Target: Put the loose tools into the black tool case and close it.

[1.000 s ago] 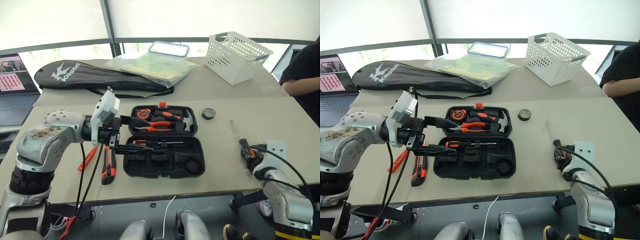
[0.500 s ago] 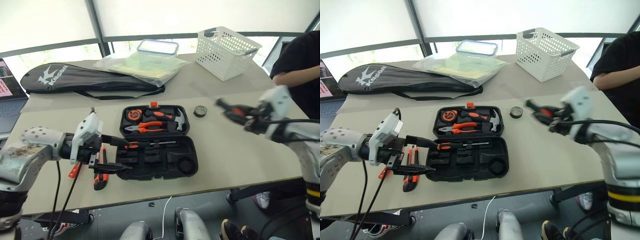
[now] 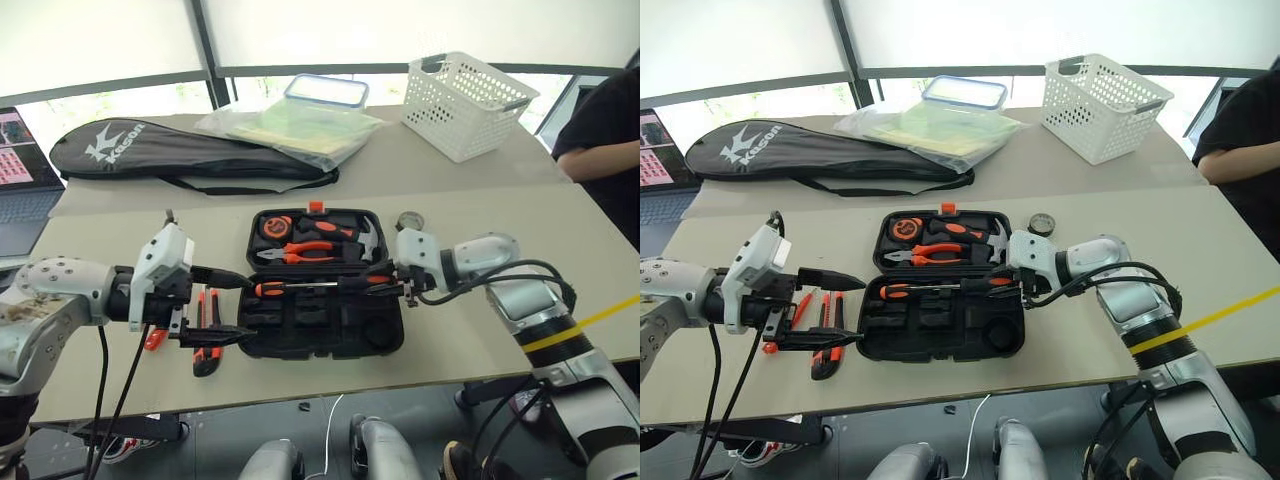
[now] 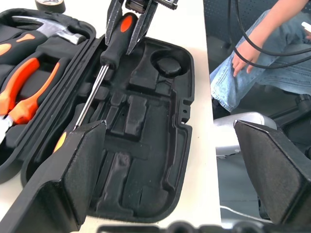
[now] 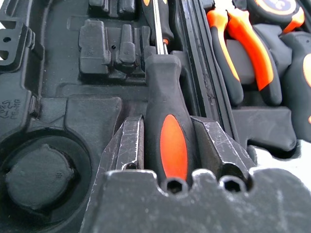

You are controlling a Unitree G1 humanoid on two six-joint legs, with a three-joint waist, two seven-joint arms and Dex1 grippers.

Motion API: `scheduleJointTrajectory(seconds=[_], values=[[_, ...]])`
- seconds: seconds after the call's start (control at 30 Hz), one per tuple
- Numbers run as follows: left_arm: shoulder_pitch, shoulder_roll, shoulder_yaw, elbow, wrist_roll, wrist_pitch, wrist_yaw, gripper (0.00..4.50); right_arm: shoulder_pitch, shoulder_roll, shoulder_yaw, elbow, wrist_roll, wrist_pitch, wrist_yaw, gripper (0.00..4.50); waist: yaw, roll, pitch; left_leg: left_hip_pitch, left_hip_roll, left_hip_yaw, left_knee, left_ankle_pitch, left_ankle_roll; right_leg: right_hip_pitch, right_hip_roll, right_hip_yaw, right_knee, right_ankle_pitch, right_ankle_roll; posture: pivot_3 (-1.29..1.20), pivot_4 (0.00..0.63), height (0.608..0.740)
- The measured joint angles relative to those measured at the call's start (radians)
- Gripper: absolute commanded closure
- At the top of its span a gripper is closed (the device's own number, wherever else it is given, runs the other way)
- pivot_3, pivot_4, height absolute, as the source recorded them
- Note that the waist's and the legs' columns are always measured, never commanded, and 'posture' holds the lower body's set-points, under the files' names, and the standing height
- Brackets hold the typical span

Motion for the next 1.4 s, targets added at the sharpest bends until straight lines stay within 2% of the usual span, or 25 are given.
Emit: scheduleJointTrajectory(seconds=[0.4,0.47,0.5,0.63,0.7,0.83,0.9,1.07,1.4], values=[[-0.019,-0.012,-0.008,0.006,0.006,-0.007,0.018,0.0,0.0,0.045,0.011,0.021,-0.061,-0.028,0.007,3.42,0.0,0.0,0.0,0.0,0.001,0.0,0.0,0.0,-0.002,-0.002,0.0,-0.001,0.001,-0.001,-0.002,0.0,0.15,0.74],[-0.021,-0.014,-0.012,0.009,0.007,-0.008,0.019,0.0,0.001,0.044,0.012,0.013,-0.067,-0.003,0.015,2.42,0.0,0.0,0.0,0.0,0.001,0.0,0.0,0.0,-0.002,-0.002,0.0,-0.001,0.001,-0.001,-0.002,0.0,0.15,0.74],[-0.029,-0.018,-0.017,0.013,0.007,-0.008,0.02,0.0,0.004,0.04,0.012,0.004,-0.077,0.006,0.021,2.24,0.001,0.0,0.0,0.0,0.0,0.0,0.0,0.0,-0.002,-0.002,0.0,-0.001,0.001,-0.001,-0.002,0.0,0.15,0.74],[-0.035,-0.021,-0.02,0.017,0.007,-0.008,0.021,0.0,0.005,0.045,0.001,-0.017,-0.078,0.028,0.004,0.89,-0.001,0.0,0.0,0.0,0.001,0.0,0.0,0.0,-0.002,-0.002,0.0,-0.001,0.001,-0.001,-0.002,0.0,0.15,0.74],[-0.037,-0.021,-0.02,0.017,0.007,-0.008,0.02,0.0,0.005,0.077,-0.011,-0.03,-0.064,0.065,-0.016,0.89,-0.002,0.0,0.0,0.0,0.001,0.0,0.0,0.0,-0.003,-0.002,0.001,-0.001,0.001,-0.001,-0.002,0.0,0.15,0.74],[-0.04,-0.021,-0.026,0.019,0.01,-0.01,0.02,0.0,-0.016,0.115,-0.048,-0.053,-0.014,0.152,-0.049,1.85,-0.003,0.0,0.0,0.0,0.001,0.001,0.001,0.0,-0.003,-0.002,0.001,-0.001,0.001,-0.001,-0.002,0.0,0.15,0.74],[-0.04,-0.022,-0.033,0.02,0.012,-0.011,0.02,0.0,-0.023,0.121,-0.06,-0.075,0.001,0.17,-0.056,2.65,-0.002,0.0,0.0,0.0,0.001,0.0,0.001,0.0,-0.003,-0.002,0.001,-0.002,0.001,-0.001,-0.002,0.0,0.15,0.74],[-0.04,-0.024,-0.043,0.022,0.014,-0.028,0.021,0.0,-0.013,0.137,-0.045,-0.088,0.0,0.178,-0.059,4.32,0.0,0.0,0.0,0.0,0.0,0.001,0.001,0.0,-0.003,-0.002,0.001,-0.002,0.001,-0.001,-0.002,0.0,0.15,0.74],[-0.041,-0.024,-0.045,0.026,0.016,-0.03,0.026,0.0,0.002,0.111,0.083,-0.106,-0.133,0.134,-0.053,4.42,0.0,0.0,-0.001,0.002,0.0,0.001,0.001,0.0,-0.003,-0.001,0.001,-0.002,0.001,-0.001,-0.002,0.0,0.15,0.74]])
